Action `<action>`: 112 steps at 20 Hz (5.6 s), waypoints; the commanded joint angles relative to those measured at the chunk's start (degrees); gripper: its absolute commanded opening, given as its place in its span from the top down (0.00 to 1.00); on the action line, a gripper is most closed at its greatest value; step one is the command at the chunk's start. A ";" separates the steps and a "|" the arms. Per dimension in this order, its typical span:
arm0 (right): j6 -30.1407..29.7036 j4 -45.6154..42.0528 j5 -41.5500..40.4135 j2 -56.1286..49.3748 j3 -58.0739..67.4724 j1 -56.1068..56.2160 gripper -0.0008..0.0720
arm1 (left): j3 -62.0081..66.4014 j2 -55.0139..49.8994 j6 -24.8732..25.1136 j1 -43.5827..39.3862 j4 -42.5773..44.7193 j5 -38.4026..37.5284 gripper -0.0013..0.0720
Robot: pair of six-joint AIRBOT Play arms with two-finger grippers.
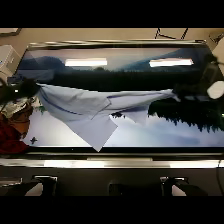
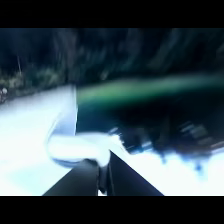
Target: Fold the clothes and pants, and hang the long-sleeved shirts on hangers.
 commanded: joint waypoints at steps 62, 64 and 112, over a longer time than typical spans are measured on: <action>10.21 8.07 8.55 -23.71 20.09 -0.48 0.88 | 13.46 -25.97 13.66 -5.14 -12.26 -12.70 0.40; 4.68 6.69 11.54 -21.88 21.62 -3.58 0.31 | 15.58 -25.66 13.68 -0.63 -8.04 -23.37 0.02; -21.79 15.98 26.93 -11.19 -0.04 -17.86 0.92 | -0.70 -12.33 27.69 9.09 -15.37 -34.56 0.96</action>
